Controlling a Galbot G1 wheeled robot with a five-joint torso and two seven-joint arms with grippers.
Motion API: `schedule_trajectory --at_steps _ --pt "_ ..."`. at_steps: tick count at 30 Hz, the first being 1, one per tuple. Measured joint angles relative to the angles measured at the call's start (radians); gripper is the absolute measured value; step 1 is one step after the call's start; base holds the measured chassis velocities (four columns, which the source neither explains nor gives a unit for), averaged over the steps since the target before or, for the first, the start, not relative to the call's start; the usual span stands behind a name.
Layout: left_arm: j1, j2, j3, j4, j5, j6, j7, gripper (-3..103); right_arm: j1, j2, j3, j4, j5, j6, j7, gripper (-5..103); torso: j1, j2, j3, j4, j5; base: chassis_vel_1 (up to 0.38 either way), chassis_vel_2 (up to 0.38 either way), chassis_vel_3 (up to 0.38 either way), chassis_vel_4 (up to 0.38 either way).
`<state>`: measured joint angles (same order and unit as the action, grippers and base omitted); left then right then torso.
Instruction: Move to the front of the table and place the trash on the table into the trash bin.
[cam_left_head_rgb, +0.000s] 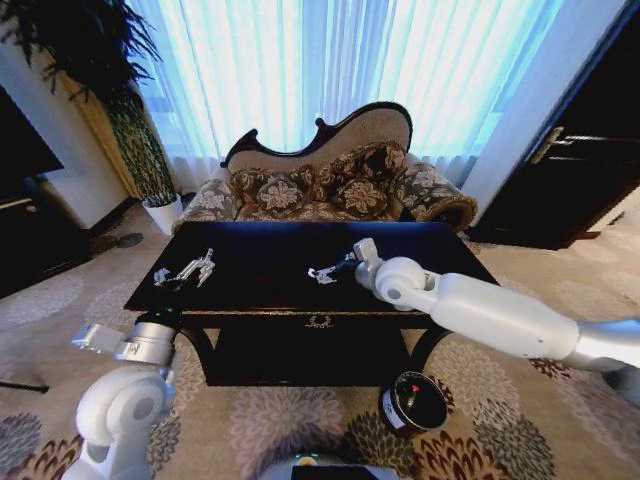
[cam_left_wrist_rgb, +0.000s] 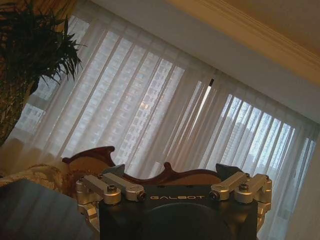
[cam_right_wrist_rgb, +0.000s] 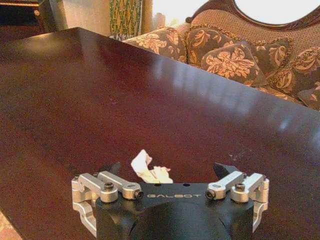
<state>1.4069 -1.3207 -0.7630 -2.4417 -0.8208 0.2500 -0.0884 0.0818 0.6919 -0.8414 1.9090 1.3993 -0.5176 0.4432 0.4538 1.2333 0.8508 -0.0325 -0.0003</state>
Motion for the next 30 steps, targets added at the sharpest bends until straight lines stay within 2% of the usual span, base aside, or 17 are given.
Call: schedule_trajectory --at_steps 19,21,22,24,25,27,28,30 --pt "-0.005 0.010 -0.007 0.019 0.005 -0.011 0.005 100 -0.017 0.052 -0.030 -0.044 -0.025 0.022 0.007 101 0.000 0.000 0.000 0.0001 0.0000 0.000 0.000 0.000 0.000" --pt "-0.006 0.008 -0.008 0.021 0.005 -0.011 0.006 100 -0.013 0.052 -0.033 -0.049 -0.031 0.022 0.003 90 0.000 0.000 0.000 0.0001 -0.0001 0.000 0.000 0.000 0.000" --pt "-0.006 0.008 -0.008 0.021 0.005 -0.011 0.006 100 -0.013 0.052 -0.033 -0.049 -0.031 0.022 0.003 90 0.000 0.000 0.000 0.0001 -0.0001 0.000 0.000 0.000 0.000" --pt "-0.007 0.007 -0.008 0.021 0.005 -0.011 0.006 100 -0.012 0.049 -0.034 -0.053 -0.038 0.022 -0.007 80 0.000 0.000 0.000 0.0000 0.0000 0.000 0.000 0.000 0.000" --pt "-0.007 0.007 -0.008 0.021 0.005 -0.011 0.006 100 -0.012 0.049 -0.034 -0.053 -0.038 0.022 -0.007 80 0.000 0.000 0.000 0.0000 0.0000 0.000 0.000 0.000 0.000" --pt "-0.007 0.007 -0.008 0.023 0.005 -0.011 0.006 100 -0.016 0.044 -0.034 -0.053 -0.040 0.023 -0.012 69 0.000 0.000 0.000 0.0000 0.0001 0.000 0.000 0.000 0.000" --pt "-0.007 0.007 -0.008 0.023 0.005 -0.011 0.006 100 -0.018 0.042 -0.034 -0.051 -0.041 0.023 -0.012 69 0.000 0.000 0.000 0.0001 0.0001 0.000 0.000 0.000 0.000" --pt "-0.007 0.006 -0.008 0.023 0.005 -0.012 0.006 100 -0.024 0.037 -0.030 -0.047 -0.043 0.024 -0.013 58 0.000 0.000 0.000 0.0001 0.0001 0.000 0.000 0.000 0.000"
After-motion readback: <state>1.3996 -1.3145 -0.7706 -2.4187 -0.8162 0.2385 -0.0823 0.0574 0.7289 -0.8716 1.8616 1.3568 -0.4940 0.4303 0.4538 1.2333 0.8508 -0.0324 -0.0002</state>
